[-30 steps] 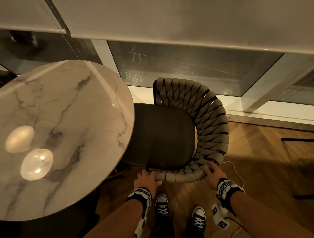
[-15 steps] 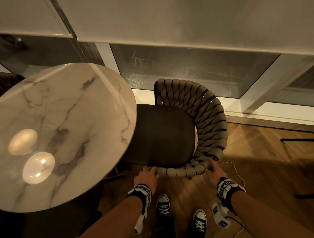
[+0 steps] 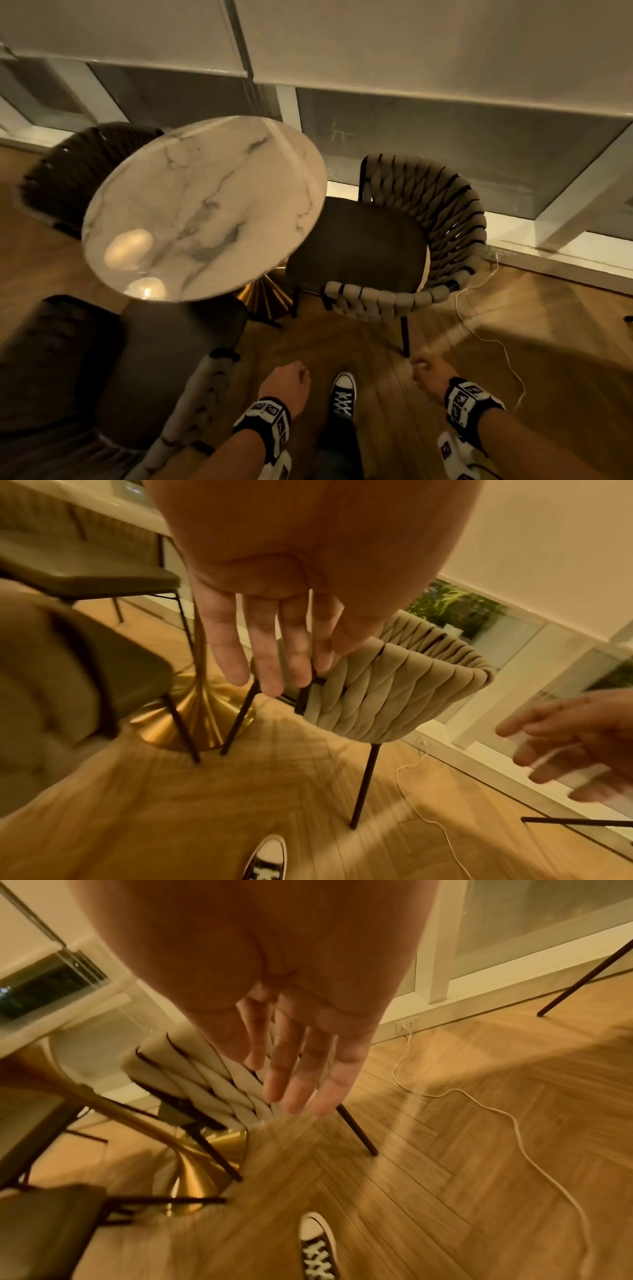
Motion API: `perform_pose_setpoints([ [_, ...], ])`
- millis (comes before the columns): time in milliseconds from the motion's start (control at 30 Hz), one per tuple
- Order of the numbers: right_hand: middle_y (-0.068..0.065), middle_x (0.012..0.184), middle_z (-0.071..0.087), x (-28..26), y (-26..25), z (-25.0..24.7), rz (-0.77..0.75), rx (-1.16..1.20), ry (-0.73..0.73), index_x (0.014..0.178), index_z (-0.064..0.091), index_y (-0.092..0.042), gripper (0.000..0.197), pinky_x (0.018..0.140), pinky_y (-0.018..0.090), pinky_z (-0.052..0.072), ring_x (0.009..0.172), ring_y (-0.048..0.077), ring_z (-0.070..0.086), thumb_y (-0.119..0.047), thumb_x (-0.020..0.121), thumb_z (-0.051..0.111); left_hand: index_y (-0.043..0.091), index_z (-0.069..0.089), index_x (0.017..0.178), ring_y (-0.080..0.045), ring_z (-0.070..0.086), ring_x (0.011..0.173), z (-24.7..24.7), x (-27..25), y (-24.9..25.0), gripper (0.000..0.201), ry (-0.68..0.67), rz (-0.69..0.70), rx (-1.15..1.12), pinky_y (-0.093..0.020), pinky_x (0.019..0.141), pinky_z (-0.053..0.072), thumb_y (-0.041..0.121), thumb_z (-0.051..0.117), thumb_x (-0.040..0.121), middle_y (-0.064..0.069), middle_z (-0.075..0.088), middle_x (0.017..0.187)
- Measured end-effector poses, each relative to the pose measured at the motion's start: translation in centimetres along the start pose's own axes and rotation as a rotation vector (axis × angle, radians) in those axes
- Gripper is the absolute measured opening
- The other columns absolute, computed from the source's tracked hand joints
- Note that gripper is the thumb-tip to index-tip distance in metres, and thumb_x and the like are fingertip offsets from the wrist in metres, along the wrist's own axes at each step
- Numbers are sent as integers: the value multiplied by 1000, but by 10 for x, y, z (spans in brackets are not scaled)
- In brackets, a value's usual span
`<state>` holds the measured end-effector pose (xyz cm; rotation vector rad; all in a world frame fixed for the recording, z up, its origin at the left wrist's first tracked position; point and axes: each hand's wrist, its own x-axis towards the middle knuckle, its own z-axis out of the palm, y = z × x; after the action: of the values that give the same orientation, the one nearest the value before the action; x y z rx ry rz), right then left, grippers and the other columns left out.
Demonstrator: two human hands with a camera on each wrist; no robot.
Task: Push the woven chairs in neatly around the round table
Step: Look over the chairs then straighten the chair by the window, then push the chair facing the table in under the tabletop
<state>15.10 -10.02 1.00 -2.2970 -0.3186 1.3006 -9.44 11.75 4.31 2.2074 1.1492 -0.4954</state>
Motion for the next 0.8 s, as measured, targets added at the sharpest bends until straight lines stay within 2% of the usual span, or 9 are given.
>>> perform_pose_setpoints([
  [100, 7, 106, 63, -38, 37, 23, 65, -153, -123, 106, 59, -24, 19, 77, 28, 52, 88, 18, 59, -17, 98, 44, 27, 56, 88, -22, 66, 91, 19, -47, -39, 22, -63, -69, -9, -34, 83, 54, 40, 42, 99, -1, 69, 99],
  [200, 7, 118, 63, -58, 69, 49, 92, -291, -162, 114, 61, -20, 22, 101, 31, 46, 103, 19, 59, -17, 97, 47, 28, 58, 92, -20, 64, 100, 24, -87, -71, 20, -131, -104, -19, -33, 91, 52, 36, 42, 99, -2, 69, 109],
  [333, 6, 135, 58, -81, 56, 87, 65, -385, -170, 126, 60, -17, 31, 100, 21, 39, 125, 20, 53, -19, 99, 45, 25, 63, 103, -21, 64, 104, 14, -124, -114, 26, -136, -179, -59, -36, 95, 53, 38, 42, 97, -1, 69, 110],
  [433, 10, 128, 60, -89, 33, 123, 32, -451, -225, 121, 61, -16, 29, 102, 28, 43, 120, 23, 56, -18, 99, 41, 17, 65, 98, -21, 66, 92, 4, -140, -145, 29, -114, -204, -90, -35, 84, 55, 34, 42, 97, -3, 69, 97],
  [500, 6, 111, 62, -88, 14, 153, -11, -453, -243, 106, 63, -24, 21, 99, 34, 48, 108, 24, 60, -19, 96, 45, 18, 65, 91, -19, 66, 87, -4, -148, -169, 29, -83, -217, -107, -34, 81, 55, 34, 42, 96, -3, 70, 94],
  [567, -3, 95, 61, -93, -13, 187, -74, -452, -257, 102, 62, -27, 16, 83, 29, 54, 92, 16, 63, -21, 94, 49, 22, 62, 86, -17, 64, 83, -15, -153, -198, 26, -54, -228, -127, -35, 79, 55, 36, 42, 95, 2, 68, 89],
  [633, -4, 93, 60, -104, -50, 209, -111, -409, -251, 106, 60, -25, 16, 67, 20, 48, 82, 10, 59, -18, 96, 50, 28, 56, 80, -15, 62, 80, -25, -156, -217, 22, -14, -240, -132, -32, 73, 51, 37, 43, 95, 5, 63, 82],
  [767, -1, 99, 65, -111, -117, 285, -184, -436, -243, 89, 57, -37, 15, 81, 32, 54, 88, 17, 61, -23, 93, 55, 25, 61, 84, -14, 61, 74, -53, -164, -292, 25, 74, -238, -172, -33, 70, 52, 40, 45, 94, 3, 65, 82],
  [800, 0, 103, 65, -116, -134, 301, -201, -443, -249, 93, 60, -36, 13, 83, 31, 53, 91, 18, 61, -23, 93, 55, 24, 63, 86, -15, 61, 74, -59, -165, -308, 27, 67, -235, -164, -34, 71, 53, 41, 45, 94, 1, 66, 83],
])
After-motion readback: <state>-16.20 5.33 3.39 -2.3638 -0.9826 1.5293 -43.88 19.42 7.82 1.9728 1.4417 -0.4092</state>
